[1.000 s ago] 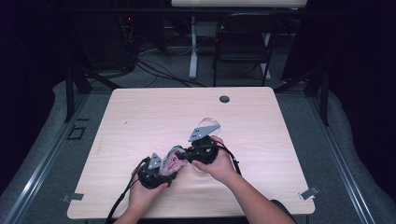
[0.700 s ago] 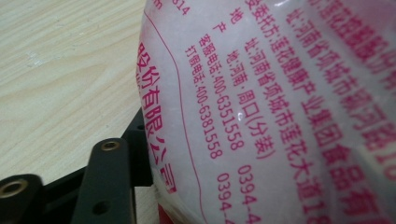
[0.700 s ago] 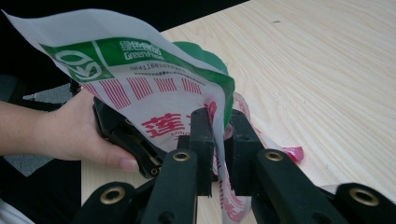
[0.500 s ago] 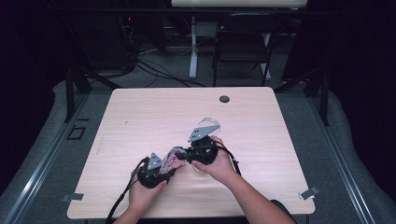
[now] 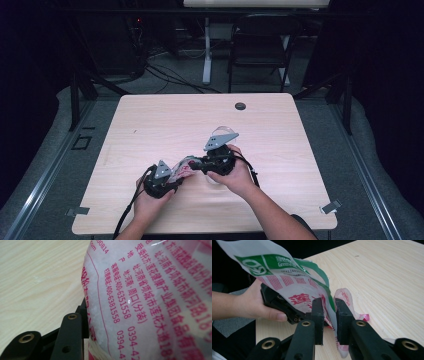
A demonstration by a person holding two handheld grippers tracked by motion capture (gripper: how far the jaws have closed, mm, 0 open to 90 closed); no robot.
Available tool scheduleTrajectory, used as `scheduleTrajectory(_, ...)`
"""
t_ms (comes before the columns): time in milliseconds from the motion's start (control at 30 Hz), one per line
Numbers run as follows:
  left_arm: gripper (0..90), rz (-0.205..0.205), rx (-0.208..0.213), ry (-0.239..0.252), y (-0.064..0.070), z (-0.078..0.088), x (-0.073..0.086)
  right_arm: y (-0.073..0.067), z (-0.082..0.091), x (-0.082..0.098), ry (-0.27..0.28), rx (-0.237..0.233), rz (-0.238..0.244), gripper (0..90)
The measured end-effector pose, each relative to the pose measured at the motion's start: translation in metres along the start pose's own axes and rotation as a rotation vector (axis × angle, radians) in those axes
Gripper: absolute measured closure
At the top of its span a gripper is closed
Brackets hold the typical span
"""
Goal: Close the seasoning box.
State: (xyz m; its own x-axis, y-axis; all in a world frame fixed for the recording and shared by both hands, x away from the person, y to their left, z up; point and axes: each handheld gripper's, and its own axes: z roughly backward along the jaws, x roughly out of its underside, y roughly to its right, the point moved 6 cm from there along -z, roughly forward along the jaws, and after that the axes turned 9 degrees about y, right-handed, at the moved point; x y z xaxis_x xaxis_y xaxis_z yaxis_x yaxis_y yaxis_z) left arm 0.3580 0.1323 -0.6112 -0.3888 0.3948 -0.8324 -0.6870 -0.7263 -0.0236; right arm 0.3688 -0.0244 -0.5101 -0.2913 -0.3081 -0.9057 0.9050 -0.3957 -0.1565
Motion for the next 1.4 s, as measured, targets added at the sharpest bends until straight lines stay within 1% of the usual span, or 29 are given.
scheduleTrajectory(33,59.6,0.006,-0.003,0.006,-0.002,0.001,-0.002,0.0,0.003,-0.002,0.014,-0.002,-0.002,77.2)
scheduleTrajectory(167,59.8,0.019,-0.012,0.012,-0.007,0.003,-0.005,0.001,0.01,-0.006,0.029,0.001,0.004,73.0)
scheduleTrajectory(233,59.8,0.025,-0.018,0.02,-0.009,0.004,-0.007,0.001,0.013,-0.007,0.045,-0.001,-0.004,70.0)
scheduleTrajectory(333,59.9,0.034,-0.024,0.023,-0.013,0.006,-0.009,0.003,0.017,-0.007,0.061,0.009,-0.009,67.1)
scheduleTrajectory(367,59.9,0.03,-0.033,0.027,-0.015,0.006,-0.01,0.004,0.019,-0.008,0.067,0.012,-0.009,66.1)
scheduleTrajectory(533,60.0,0.022,-0.05,0.041,-0.021,0.009,-0.016,0.007,0.029,-0.009,0.087,0.041,-0.005,62.8)
scheduleTrajectory(567,60.0,0.029,-0.055,0.048,-0.022,0.009,-0.017,0.008,0.03,-0.009,0.093,0.048,-0.008,61.5)
scheduleTrajectory(767,60.1,0.018,-0.068,0.054,-0.026,0.009,-0.023,0.014,0.04,-0.006,0.072,0.071,-0.02,59.4)
scheduleTrajectory(833,60.1,0.005,-0.081,0.056,-0.028,0.009,-0.025,0.017,0.044,-0.004,0.062,0.082,-0.024,59.4)
scheduleTrajectory(867,60.1,-0.012,-0.094,0.055,-0.028,0.009,-0.028,0.019,0.047,-0.003,0.057,0.095,-0.025,59.4)
scheduleTrajectory(900,60.1,-0.012,-0.094,0.055,-0.028,0.009,-0.028,0.019,0.047,-0.003,0.057,0.095,-0.025,59.4)
scheduleTrajectory(933,60.1,-0.043,-0.116,0.052,-0.029,0.01,-0.03,0.02,0.05,-0.001,0.053,0.105,-0.021,59.5)
scheduleTrajectory(967,60.1,-0.043,-0.116,0.052,-0.029,0.01,-0.03,0.02,0.052,-0.001,0.054,0.109,-0.02,59.6)
scheduleTrajectory(1000,60.1,-0.074,-0.135,0.044,-0.029,0.01,-0.032,0.021,0.053,-0.001,0.052,0.117,-0.019,59.6)
scheduleTrajectory(1033,60.1,-0.074,-0.135,0.044,-0.029,0.01,-0.032,0.021,0.055,-0.001,0.054,0.122,-0.015,59.8)
scheduleTrajectory(1067,60.1,-0.093,-0.141,0.044,-0.029,0.011,-0.034,0.021,0.056,-0.001,0.059,0.124,-0.014,60.0)
scheduleTrajectory(1100,60.2,-0.093,-0.141,0.044,-0.029,0.011,-0.034,0.021,0.056,-0.001,0.059,0.124,-0.014,60.0)
scheduleTrajectory(1133,60.1,-0.114,-0.149,0.039,-0.028,0.011,-0.035,0.019,0.058,-0.002,0.072,0.126,-0.011,60.5)
scheduleTrajectory(1167,60.1,-0.114,-0.149,0.039,-0.028,0.011,-0.035,0.018,0.059,-0.003,0.075,0.121,-0.006,60.7)
scheduleTrajectory(1200,60.2,-0.152,-0.168,0.026,-0.027,0.011,-0.035,0.017,0.06,-0.003,0.076,0.121,0.002,60.9)
scheduleTrajectory(1233,60.2,-0.173,-0.177,0.019,-0.026,0.011,-0.036,0.016,0.06,-0.003,0.08,0.12,0.004,61.2)
scheduleTrajectory(1400,60.2,-0.2,-0.182,0.009,-0.019,0.013,-0.036,0.012,0.059,-0.004,0.076,0.112,0.024,61.7)
